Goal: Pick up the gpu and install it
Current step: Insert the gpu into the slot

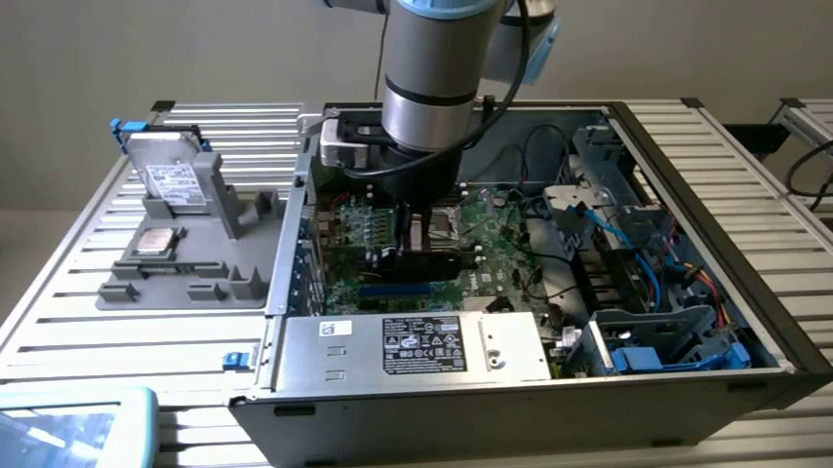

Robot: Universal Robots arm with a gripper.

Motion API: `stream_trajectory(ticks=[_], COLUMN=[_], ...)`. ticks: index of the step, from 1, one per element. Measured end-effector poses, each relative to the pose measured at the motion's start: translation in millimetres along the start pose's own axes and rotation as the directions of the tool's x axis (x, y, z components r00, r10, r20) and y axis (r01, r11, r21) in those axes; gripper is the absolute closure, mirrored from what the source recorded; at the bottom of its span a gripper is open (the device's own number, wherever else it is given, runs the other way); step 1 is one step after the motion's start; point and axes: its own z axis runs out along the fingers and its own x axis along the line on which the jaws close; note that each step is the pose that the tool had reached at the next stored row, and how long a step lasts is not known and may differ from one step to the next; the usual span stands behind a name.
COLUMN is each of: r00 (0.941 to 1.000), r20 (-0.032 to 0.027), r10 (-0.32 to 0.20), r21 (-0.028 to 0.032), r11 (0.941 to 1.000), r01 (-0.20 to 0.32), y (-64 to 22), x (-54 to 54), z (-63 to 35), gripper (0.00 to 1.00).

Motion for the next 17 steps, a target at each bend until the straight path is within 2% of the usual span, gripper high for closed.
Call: stream_trajectory(ticks=[3, 9, 17], r00=[1.0000, 1.0000, 1.0000], r20=[0.0032, 0.0089, 0.0090], r10=[0.000, -0.001, -0.001], r21=[-0.0025, -0.0027, -0.0028], r11=[1.0000, 1.0000, 1.0000], r01=[0.000, 0.001, 0.001], y=[0.0, 1.9, 2.3], x=[0.4, 0.9, 0.9], z=[2.4, 3.9, 6.2], gripper=[0.73, 0.73, 0.73])
